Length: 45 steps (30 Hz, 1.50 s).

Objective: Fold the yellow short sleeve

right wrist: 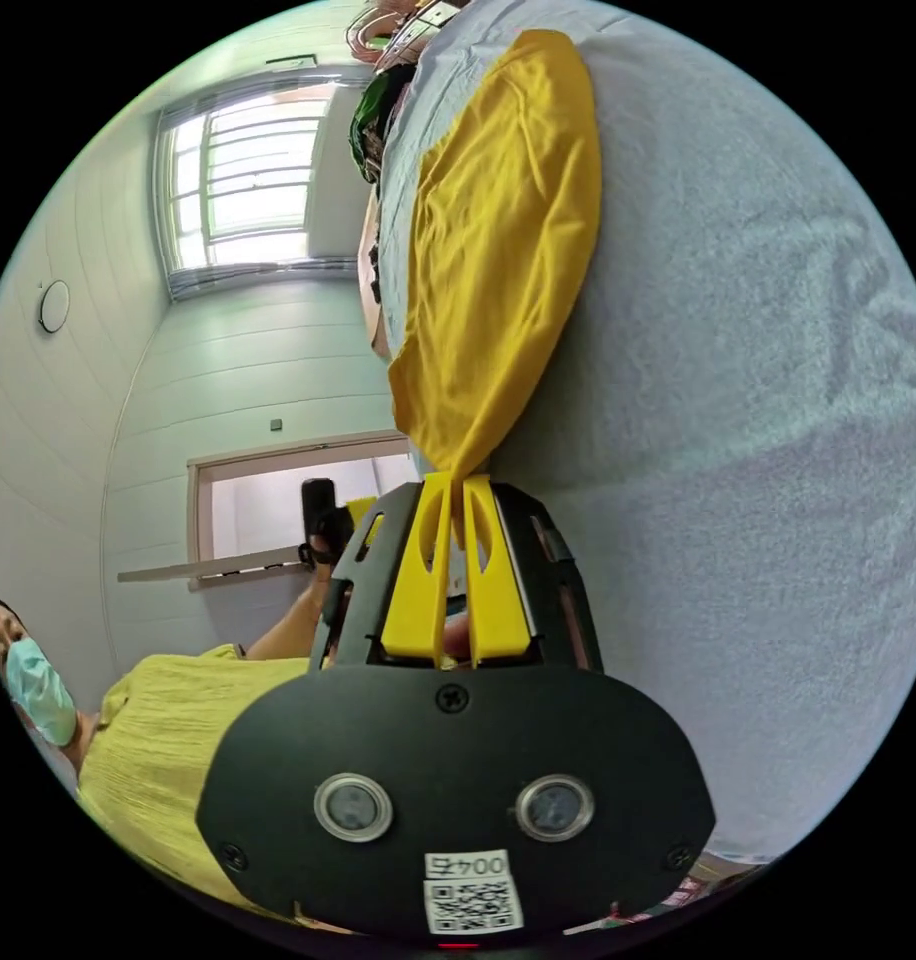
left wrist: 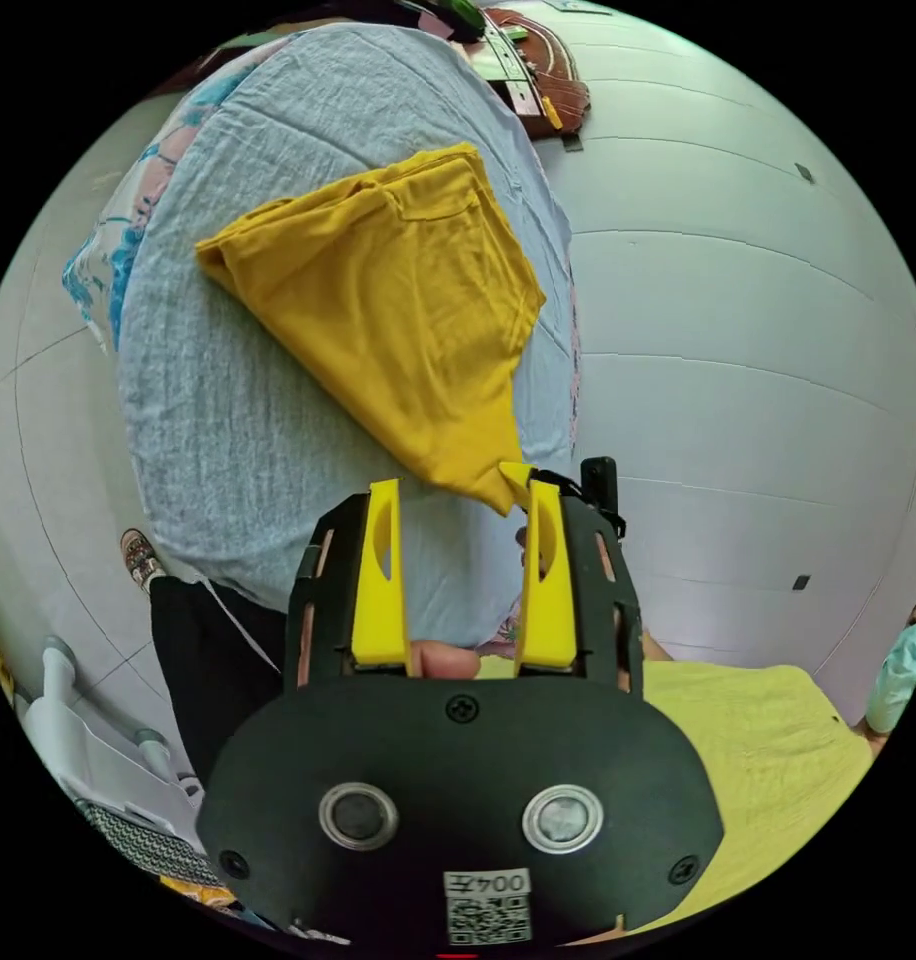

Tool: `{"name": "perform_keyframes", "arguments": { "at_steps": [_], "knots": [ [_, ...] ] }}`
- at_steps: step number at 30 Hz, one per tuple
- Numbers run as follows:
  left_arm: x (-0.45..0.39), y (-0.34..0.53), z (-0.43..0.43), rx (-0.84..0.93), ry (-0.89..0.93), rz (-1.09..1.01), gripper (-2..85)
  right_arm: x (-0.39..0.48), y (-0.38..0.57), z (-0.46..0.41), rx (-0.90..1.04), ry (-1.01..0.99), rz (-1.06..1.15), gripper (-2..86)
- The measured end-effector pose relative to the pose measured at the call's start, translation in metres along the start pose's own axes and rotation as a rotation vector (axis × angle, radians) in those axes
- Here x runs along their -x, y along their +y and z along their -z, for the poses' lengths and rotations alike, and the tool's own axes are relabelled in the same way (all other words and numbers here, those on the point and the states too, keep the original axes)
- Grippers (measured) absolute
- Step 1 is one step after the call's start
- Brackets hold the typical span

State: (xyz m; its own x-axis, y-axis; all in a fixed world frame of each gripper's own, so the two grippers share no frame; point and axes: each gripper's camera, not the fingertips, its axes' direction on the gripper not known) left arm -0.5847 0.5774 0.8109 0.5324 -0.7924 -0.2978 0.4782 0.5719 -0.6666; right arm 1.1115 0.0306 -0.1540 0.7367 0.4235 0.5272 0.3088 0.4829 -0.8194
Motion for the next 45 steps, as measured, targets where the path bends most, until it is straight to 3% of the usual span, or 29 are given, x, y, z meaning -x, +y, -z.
{"name": "perform_keyframes", "arguments": {
  "at_steps": [12, 15, 20, 24, 28, 32, 45],
  "knots": [
    [0.010, 0.010, -0.014, -0.214, 0.319, 0.163, 23.0, 0.044, -0.040, 0.042, 0.009, -0.052, -0.009, 1.7],
    [0.006, 0.007, -0.020, -0.238, 0.305, 0.186, 20.6, 0.039, -0.043, 0.046, 0.007, -0.068, -0.017, 1.9],
    [-0.023, 0.003, -0.015, -0.265, 0.176, 0.126, 6.2, 0.027, -0.053, 0.051, 0.010, -0.113, 0.011, 3.5],
    [-0.058, 0.003, -0.004, -0.267, 0.143, 0.085, 5.3, 0.011, -0.062, 0.061, 0.007, -0.163, 0.068, 13.0],
    [-0.091, 0.005, 0.010, -0.289, 0.179, 0.083, 5.1, -0.037, -0.083, 0.083, -0.115, -0.287, -0.037, 17.8],
    [-0.117, 0.007, 0.022, -0.300, 0.207, 0.091, 4.8, -0.068, -0.123, 0.095, -0.201, -0.304, -0.109, 18.4],
    [-0.172, 0.054, 0.034, -0.285, 0.195, 0.044, 4.2, -0.058, -0.253, 0.061, -0.189, -0.267, -0.077, 18.4]
  ]
}}
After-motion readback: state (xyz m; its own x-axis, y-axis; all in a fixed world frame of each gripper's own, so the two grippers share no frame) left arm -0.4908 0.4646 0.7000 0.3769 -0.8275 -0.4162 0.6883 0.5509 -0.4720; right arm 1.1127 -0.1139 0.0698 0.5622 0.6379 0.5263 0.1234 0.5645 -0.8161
